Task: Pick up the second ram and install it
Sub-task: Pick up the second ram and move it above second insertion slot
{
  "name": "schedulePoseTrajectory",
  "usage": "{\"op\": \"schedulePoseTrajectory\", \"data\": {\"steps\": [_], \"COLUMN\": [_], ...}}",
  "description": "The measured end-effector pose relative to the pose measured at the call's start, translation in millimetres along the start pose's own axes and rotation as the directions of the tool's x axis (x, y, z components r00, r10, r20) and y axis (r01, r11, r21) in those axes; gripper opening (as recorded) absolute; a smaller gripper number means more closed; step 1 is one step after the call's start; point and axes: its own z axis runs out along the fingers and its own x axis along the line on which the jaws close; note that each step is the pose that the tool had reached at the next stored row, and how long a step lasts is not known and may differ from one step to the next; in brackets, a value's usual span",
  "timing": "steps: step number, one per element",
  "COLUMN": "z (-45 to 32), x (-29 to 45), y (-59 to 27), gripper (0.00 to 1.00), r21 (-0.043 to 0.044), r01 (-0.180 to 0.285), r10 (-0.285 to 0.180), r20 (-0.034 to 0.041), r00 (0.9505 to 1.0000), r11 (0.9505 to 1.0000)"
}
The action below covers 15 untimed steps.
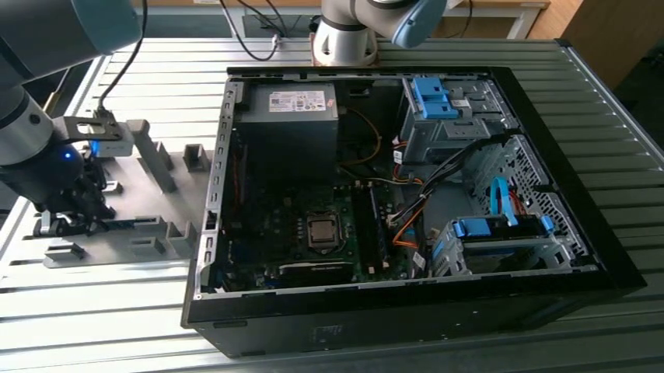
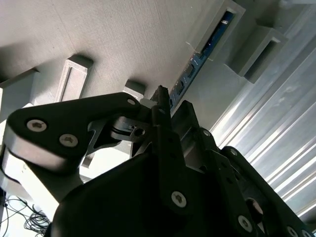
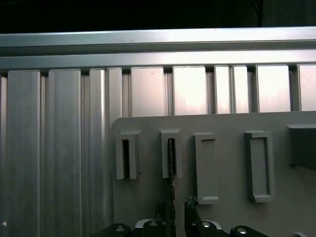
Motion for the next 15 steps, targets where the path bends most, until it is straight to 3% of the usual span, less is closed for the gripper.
{"op": "schedulePoseTrajectory", "data": {"steps": [5,6,15], "z": [1.1,1.5,4.5], "x": [0.0,0.0,0.1], "y": [0.0,0.0,0.0], "gripper": [0.27,0.21,0.21], "r21": [0.0001,0.0002,0.0002], "r01": [0.000,0.000,0.000], "r10": [0.000,0.000,0.000], "r20": [0.0000,0.0001,-0.0001], "r00": [1.0000,1.0000,1.0000], "r11": [1.0000,1.0000,1.0000]}}
